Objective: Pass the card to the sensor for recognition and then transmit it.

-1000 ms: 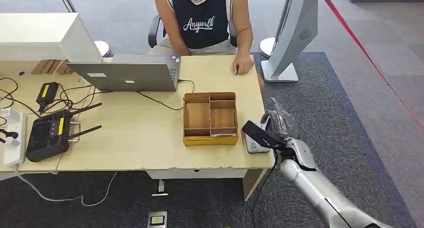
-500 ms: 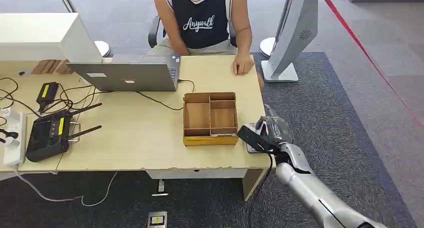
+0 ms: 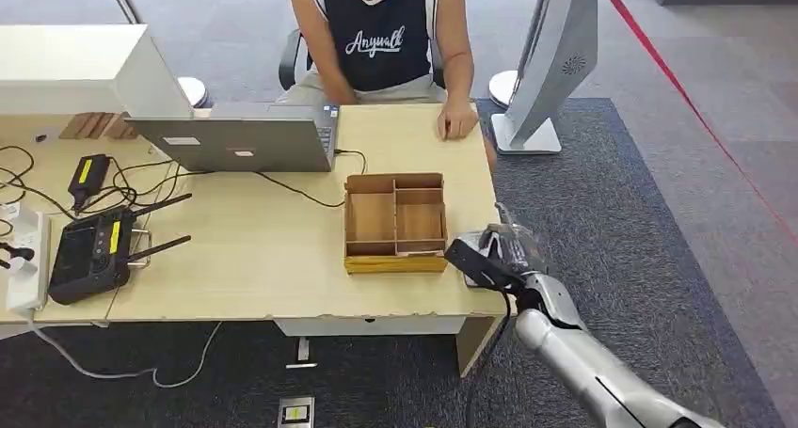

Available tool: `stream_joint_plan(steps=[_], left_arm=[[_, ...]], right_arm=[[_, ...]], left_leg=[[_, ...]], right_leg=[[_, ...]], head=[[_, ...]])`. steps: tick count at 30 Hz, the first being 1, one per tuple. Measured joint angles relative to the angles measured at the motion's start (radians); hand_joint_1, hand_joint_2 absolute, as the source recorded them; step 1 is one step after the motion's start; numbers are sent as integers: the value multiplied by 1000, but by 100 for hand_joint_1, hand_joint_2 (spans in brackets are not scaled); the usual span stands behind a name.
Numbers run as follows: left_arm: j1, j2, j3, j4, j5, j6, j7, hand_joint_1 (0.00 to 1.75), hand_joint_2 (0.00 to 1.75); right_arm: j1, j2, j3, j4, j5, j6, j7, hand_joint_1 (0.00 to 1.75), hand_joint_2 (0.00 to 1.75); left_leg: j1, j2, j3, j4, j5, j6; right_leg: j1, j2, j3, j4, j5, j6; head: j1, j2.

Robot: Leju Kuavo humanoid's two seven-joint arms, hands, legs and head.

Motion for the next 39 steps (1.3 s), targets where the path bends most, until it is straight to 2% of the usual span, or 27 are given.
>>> stream_joint_plan(steps=[13, 18, 24, 31, 39], left_arm=[[0, 2, -1, 0, 12, -9, 25, 0, 0], [1, 2, -3, 0, 15, -10, 23, 0, 0], [3, 2, -18, 0, 14, -11, 6, 0, 0], [5, 3, -34, 0, 12, -10, 3, 0, 0], [7, 3, -49, 0, 14, -16, -5, 0, 0]], right_arm=[[-26, 33, 21, 32, -34, -8, -39, 175, 175], [-53, 40, 30, 42, -51, -40, -48, 175, 175], [-110, 17, 26, 37, -68, -103, -44, 175, 175], [-182, -20, 10, 12, -64, -110, -37, 175, 175], [-227, -39, -4, -4, -47, -121, -39, 175, 175]], left_leg=[[0, 0, 0, 0, 0, 0], [0, 0, 0, 0, 1, -1], [0, 0, 0, 0, 1, -1], [-1, 0, 0, 0, 1, -1], [0, 0, 0, 0, 1, -1]], right_leg=[[0, 0, 0, 0, 0, 0], [0, 0, 0, 0, 0, 0], [0, 0, 0, 0, 1, 0], [-1, 0, 0, 0, 1, 0], [-1, 0, 0, 1, 1, 0]], head=[[0, 0], [0, 0], [0, 0], [0, 0], [0, 0]])
